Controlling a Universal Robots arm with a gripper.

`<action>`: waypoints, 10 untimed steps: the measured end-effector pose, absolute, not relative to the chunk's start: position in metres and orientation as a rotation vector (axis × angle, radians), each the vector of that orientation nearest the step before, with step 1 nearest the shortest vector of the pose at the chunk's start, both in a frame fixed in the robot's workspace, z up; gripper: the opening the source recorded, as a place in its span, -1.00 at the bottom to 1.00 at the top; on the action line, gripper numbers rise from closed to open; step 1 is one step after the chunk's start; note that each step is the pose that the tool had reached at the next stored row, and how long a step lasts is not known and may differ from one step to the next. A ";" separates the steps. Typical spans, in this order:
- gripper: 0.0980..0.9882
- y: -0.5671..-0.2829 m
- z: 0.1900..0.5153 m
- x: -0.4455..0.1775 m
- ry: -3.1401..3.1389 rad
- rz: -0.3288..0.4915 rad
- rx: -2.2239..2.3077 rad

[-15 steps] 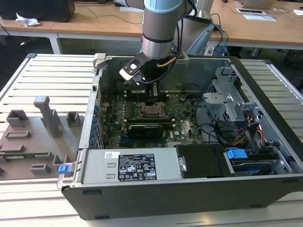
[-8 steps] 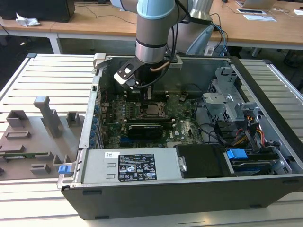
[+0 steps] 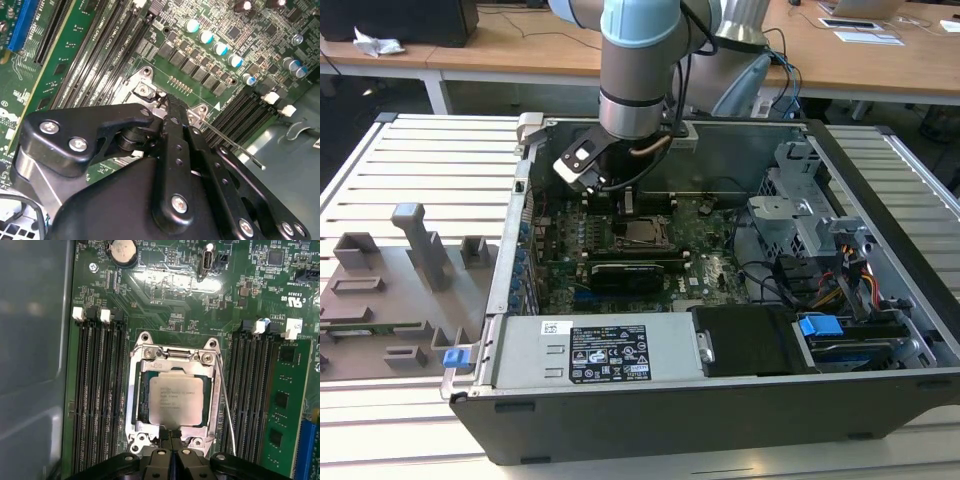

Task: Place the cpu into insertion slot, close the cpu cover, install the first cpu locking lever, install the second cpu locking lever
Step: 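Close the cpu cover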

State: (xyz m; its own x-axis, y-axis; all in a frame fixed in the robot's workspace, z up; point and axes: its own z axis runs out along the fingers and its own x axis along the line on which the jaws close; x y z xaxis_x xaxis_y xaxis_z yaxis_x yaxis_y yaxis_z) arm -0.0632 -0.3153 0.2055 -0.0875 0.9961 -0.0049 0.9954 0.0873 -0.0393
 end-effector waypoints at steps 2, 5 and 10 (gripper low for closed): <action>-0.98 -0.315 0.205 -0.058 -2.299 0.049 -2.107; -0.98 -0.315 0.205 -0.046 -2.299 0.050 -2.107; -0.98 -0.315 0.207 -0.031 -2.295 0.056 -2.103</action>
